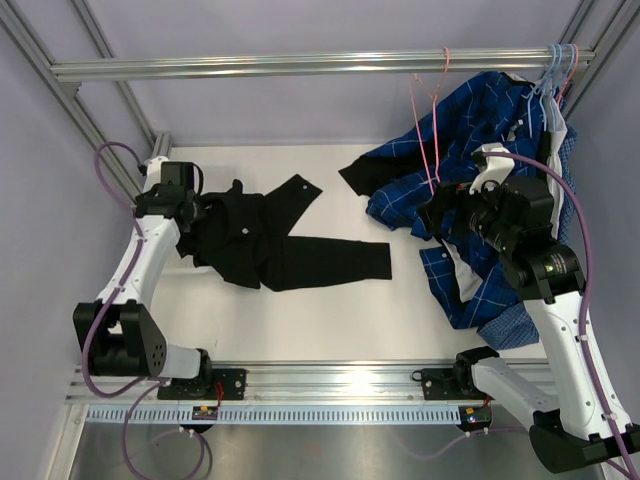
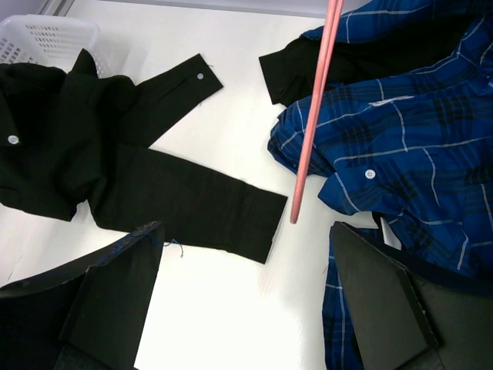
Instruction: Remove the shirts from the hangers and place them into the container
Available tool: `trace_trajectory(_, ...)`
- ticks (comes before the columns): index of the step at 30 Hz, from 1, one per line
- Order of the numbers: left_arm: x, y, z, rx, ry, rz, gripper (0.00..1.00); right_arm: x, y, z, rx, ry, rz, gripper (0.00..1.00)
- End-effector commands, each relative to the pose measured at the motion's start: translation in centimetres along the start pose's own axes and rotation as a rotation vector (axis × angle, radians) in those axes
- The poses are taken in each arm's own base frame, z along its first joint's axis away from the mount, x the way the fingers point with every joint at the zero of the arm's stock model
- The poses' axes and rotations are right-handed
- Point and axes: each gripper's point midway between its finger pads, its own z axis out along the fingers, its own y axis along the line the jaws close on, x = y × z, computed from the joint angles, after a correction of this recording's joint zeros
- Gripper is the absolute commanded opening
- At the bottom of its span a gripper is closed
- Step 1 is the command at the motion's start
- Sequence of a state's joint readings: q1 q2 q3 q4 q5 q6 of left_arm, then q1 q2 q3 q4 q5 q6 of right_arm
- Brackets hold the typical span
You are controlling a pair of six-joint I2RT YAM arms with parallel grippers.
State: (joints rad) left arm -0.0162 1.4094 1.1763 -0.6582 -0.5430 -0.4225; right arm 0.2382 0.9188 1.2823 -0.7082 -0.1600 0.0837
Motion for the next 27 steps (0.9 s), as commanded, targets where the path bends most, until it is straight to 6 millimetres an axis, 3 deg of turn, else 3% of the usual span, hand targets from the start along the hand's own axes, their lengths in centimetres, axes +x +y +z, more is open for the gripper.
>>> trace_trajectory(1, -5.7, -0.2, -4.5, 0.092, -0.173, -0.137, 0.76, -0.9, 0.5, -0.9, -0.017, -0.028, -0.011, 0.99)
trace_trajectory(3, -7.7, -0.3, -7.2, 0.166, -0.232, -0.160, 0.83, -0.9, 0.4, -1.1, -0.014, -0.027, -0.012, 0.99)
trace_trajectory(6, -8.2, -3.5, -11.2, 0.311, -0.267, -0.074, 0.97, -1.0, 0.4, -1.1, -0.016, -0.030, -0.011, 0.99)
trace_trajectory(7, -7.7, -4.1, -11.9, 0.313, -0.264, -0.035, 0.99, -1.0, 0.4, -1.0, -0.016, -0.031, -0.011, 0.99)
trace_trajectory(8, -6.9, -6.5, -13.9, 0.381, -0.273, 0.031, 0.99, -1.1, 0.5, -1.0, -0.018, -0.031, -0.011, 0.99)
trace_trajectory(10, -6.1, -8.9, -16.2, 0.456, -0.277, 0.079, 0.99, -1.2, 0.6, -0.9, -0.022, -0.030, -0.010, 0.99)
trace_trajectory(14, -1.5, -15.0, -20.1, 0.623, -0.220, 0.193, 0.99, -1.3, 0.9, -0.7, -0.038, -0.031, -0.002, 0.99)
trace_trajectory(18, 3.5, -20.3, -20.4, 0.707, -0.125, 0.285, 0.99, -1.1, 1.0, -0.5, -0.049, -0.021, 0.009, 0.99)
trace_trajectory(19, 5.7, -21.9, -19.4, 0.718, -0.069, 0.327, 0.99, -0.9, 1.1, -0.4, -0.051, -0.016, 0.010, 1.00)
trace_trajectory(21, 7.5, -23.6, -18.2, 0.721, -0.031, 0.326, 0.99, -0.8, 1.3, -0.4, -0.061, -0.012, 0.014, 1.00)
trace_trajectory(22, 9.3, -24.5, -16.9, 0.708, 0.015, 0.356, 0.99, -0.5, 1.2, -0.3, -0.060, -0.004, 0.019, 1.00)
trace_trajectory(27, 13.3, -25.8, -12.5, 0.618, 0.073, 0.407, 0.99, 0.3, 1.4, -0.2, -0.073, 0.015, 0.033, 0.99)
